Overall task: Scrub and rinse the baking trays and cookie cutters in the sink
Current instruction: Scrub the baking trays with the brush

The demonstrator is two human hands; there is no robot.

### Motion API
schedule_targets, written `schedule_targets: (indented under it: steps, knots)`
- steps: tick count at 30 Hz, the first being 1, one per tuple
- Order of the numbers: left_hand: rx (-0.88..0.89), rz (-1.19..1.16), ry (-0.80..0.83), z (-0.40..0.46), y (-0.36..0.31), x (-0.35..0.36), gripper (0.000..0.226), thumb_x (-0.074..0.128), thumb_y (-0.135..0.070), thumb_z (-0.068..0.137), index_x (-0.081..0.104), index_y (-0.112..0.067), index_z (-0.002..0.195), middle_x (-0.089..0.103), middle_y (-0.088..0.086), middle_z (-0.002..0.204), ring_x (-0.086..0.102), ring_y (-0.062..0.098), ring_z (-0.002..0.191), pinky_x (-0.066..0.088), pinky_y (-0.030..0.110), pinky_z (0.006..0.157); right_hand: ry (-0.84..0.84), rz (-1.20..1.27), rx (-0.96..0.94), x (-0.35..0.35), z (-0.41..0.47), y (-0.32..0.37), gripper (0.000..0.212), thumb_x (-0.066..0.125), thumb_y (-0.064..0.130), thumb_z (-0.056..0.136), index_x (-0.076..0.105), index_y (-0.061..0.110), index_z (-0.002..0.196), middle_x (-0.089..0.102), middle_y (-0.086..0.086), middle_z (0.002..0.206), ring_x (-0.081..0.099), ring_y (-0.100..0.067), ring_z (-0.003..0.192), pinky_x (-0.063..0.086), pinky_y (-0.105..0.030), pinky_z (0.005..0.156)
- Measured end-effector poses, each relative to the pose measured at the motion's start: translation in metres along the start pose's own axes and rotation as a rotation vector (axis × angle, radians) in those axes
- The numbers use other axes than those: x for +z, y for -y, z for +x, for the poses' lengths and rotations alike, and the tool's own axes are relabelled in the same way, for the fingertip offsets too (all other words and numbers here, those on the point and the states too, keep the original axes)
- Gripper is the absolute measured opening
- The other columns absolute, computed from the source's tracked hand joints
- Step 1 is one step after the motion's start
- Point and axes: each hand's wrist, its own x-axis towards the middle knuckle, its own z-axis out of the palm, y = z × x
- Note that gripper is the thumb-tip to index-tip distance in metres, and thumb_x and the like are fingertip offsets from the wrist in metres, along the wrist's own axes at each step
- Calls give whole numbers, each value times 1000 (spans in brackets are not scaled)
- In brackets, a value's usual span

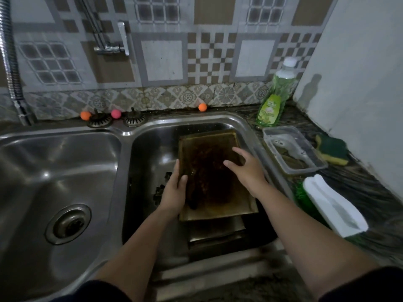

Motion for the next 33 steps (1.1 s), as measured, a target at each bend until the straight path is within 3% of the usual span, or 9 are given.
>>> schedule_targets:
  steps: [3,6,10,14,17,21,26,30,33]
  knots:
    - [-10,-160,-51,1,-19,1,51,35,-24,103,22,-44,147,37,-5,149,37,17,136,31,48,112,90,-52,-10,-20,-6,15,51,58,38,93,43,32,141,38,5,148,37,-19,136,37,-33,105]
    - [12,-111,-105,3,-34,6,52,34,-23,103,18,-43,149,32,-6,152,33,17,138,25,42,113,85,-231,-108,-44,-18,18,50,58,36,94,45,27,141,51,1,134,45,-22,130,37,-24,93]
    - [74,-40,-155,8,-43,18,54,34,-22,103,15,-43,149,32,-5,151,31,18,139,22,42,114,-160,-610,-247,-90,-42,3,40,61,45,88,60,28,124,58,-3,128,54,-26,119,46,-38,95]
    - [139,10,-180,14,-44,31,53,32,-21,104,15,-40,150,34,-4,151,30,17,139,22,29,108,-235,-825,-65,-135,-79,-18,48,55,55,89,48,36,132,44,0,140,43,-31,126,41,-47,99]
    - [160,-5,-174,19,-44,43,54,33,-21,104,14,-37,151,33,-3,152,29,17,140,21,27,107,-175,-834,54,-153,-101,-45,65,50,64,87,30,40,144,37,-8,143,40,-38,127,41,-54,98]
    - [166,-30,-186,18,-49,59,54,31,-19,104,12,-33,152,29,-2,155,26,18,141,20,23,106,-145,-754,99,-153,-118,-68,75,52,64,86,11,51,147,36,-11,148,43,-36,130,47,-47,92]
    - [154,-69,-177,16,-53,64,53,29,-21,105,12,-39,151,27,-4,156,25,18,143,21,33,114,-297,-674,-16,-146,-127,-68,71,63,49,84,28,43,146,55,-8,128,56,-30,112,51,-39,85]
    - [196,-55,-186,13,-56,58,52,28,-22,105,14,-42,150,28,-5,155,25,17,142,21,35,114,-411,-505,-158,-155,-113,-52,66,70,44,81,44,36,141,62,-2,126,58,-24,114,52,-38,86]
    - [191,-72,-201,12,-53,50,51,29,-25,104,15,-48,147,24,-8,157,22,16,144,21,45,117,-432,-517,-178,-164,-76,-26,66,69,44,82,43,35,142,60,-1,132,57,-23,117,51,-37,89]
